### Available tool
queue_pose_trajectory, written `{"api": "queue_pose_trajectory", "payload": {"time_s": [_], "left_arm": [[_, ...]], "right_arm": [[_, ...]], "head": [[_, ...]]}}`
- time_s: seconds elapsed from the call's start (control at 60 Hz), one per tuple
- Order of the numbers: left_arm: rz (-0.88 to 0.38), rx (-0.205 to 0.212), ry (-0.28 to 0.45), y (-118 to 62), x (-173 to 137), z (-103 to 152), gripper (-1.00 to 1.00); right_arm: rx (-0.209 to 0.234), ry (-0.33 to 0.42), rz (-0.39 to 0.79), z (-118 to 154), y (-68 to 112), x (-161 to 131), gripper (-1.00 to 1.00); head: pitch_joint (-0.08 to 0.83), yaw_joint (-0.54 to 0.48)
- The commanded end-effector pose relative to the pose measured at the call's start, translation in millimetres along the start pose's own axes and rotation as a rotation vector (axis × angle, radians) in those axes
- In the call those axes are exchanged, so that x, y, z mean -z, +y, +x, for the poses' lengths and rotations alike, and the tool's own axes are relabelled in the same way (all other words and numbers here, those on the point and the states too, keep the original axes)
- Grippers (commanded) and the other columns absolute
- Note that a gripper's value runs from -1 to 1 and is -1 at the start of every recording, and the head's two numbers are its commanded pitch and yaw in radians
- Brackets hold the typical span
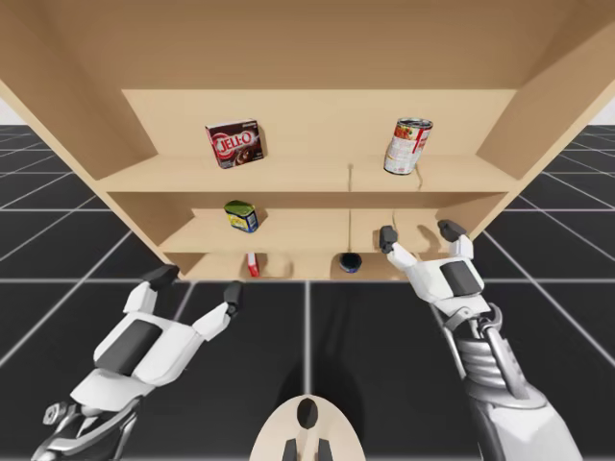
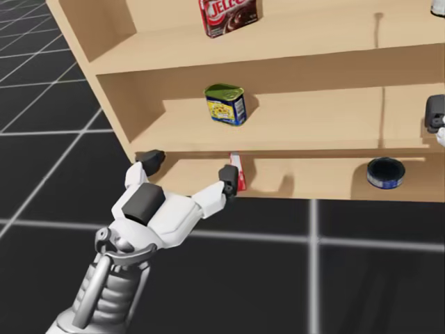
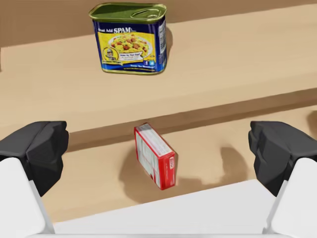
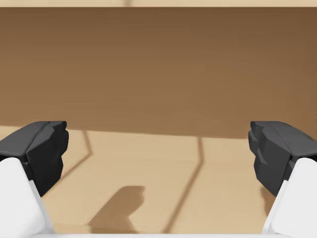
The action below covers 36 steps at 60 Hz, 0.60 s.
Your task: Retrieve the gelatin box from the shelves.
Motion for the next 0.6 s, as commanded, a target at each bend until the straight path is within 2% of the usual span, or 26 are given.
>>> {"api": "queue_pose_trajectory", "payload": {"time_s": [0.017, 0.233, 0.417, 0.517, 0.6], "left_arm": [[-0.02, -0.072, 0.062, -21.3, 4.2, -29.7, -1.0], [-0.001, -0.096, 0.123, -27.3, 40.5, -62.7, -1.0], [0.022, -0.116, 0.168, -29.9, 70.4, -69.7, -1.0], [0.058, -0.094, 0.189, -31.6, 91.0, -77.6, -1.0], [0.088, -0.109, 0.198, -32.6, 106.9, -83.7, -1.0]], "right_arm": [[0.004, -0.003, -0.004, 0.6, -0.9, -0.1, -1.0], [-0.001, -0.004, -0.005, 1.2, -1.4, -0.5, -1.0], [-0.007, -0.004, -0.004, 0.7, -1.6, -0.5, -1.0], [-0.007, -0.004, -0.004, 0.7, -2.3, -0.3, -1.0], [-0.006, -0.007, -0.006, 1.4, -2.9, -0.9, -1.0]], "head": [[0.599, 0.27], [0.601, 0.26], [0.606, 0.26], [0.606, 0.27], [0.606, 0.26]]}}
